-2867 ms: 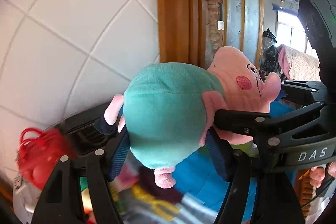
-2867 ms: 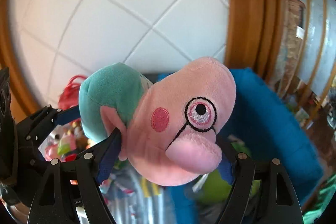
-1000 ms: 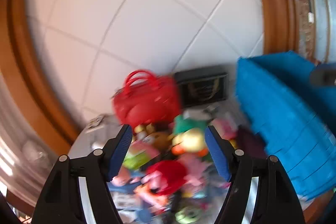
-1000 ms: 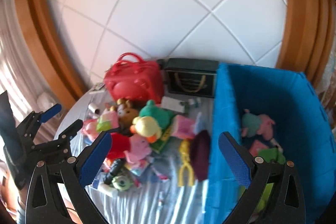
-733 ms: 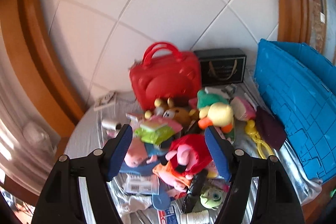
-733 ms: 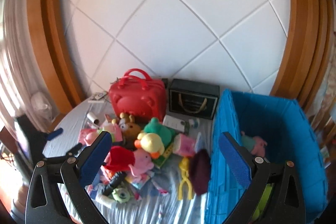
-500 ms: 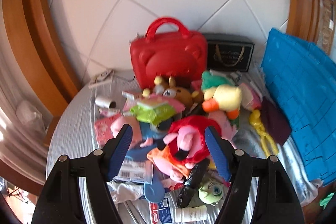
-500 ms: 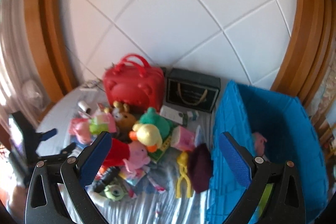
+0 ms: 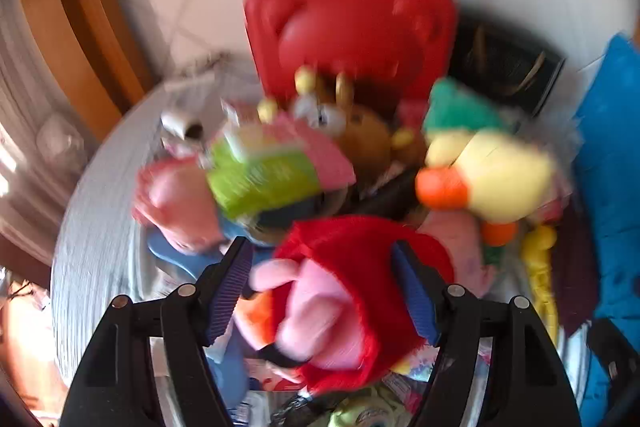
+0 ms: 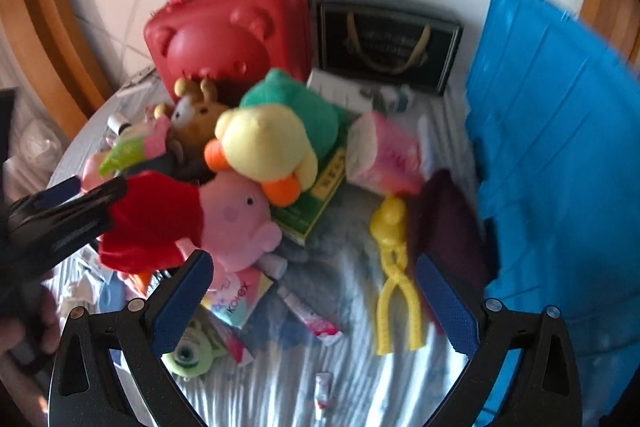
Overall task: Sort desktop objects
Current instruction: 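Open both tools and move them back over the pile on the bed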
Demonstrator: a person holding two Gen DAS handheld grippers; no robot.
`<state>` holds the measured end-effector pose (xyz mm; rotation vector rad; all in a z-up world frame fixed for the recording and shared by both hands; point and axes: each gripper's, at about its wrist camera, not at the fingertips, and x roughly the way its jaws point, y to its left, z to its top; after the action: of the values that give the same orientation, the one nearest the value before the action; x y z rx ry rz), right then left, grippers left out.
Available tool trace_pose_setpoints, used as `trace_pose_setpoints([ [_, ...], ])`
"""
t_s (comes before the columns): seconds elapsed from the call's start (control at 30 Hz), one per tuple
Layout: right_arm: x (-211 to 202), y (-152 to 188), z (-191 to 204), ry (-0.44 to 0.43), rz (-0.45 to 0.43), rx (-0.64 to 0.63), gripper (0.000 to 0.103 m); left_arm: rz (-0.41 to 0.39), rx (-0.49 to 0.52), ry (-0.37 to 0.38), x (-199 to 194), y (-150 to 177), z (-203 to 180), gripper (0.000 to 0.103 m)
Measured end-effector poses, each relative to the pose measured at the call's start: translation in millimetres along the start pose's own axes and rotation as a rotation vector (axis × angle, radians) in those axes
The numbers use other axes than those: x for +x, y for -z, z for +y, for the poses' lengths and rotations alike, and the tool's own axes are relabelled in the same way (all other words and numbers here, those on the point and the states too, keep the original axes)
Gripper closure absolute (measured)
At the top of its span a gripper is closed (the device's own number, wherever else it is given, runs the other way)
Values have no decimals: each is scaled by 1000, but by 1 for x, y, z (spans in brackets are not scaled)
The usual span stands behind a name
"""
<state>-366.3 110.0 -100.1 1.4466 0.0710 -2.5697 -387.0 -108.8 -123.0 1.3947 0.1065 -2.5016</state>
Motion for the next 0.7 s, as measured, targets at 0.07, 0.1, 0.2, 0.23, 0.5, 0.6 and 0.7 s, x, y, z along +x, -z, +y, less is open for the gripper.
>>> trace_pose_setpoints([
  [0.07,13,0,-4,-18,25,8,0,-22,5,6,8,12,-4,31],
  [0.1,21,0,-5,-22,37,7,0,-39,14,16,4,18,-3,31],
  [0.2,36,-3,-8,-47,50,14,0,-61,48,94,-12,52,10,30],
  [0.23,41,-4,-8,-63,53,21,0,-69,62,99,-16,62,13,27],
  [0.5,70,-8,28,-212,80,-23,0,-23,81,125,-24,125,37,14],
  [0.6,73,19,46,-215,137,-117,28,-19,79,103,-28,137,43,14],
  [0.7,77,63,49,-272,216,-131,68,-39,60,155,-47,147,49,14],
])
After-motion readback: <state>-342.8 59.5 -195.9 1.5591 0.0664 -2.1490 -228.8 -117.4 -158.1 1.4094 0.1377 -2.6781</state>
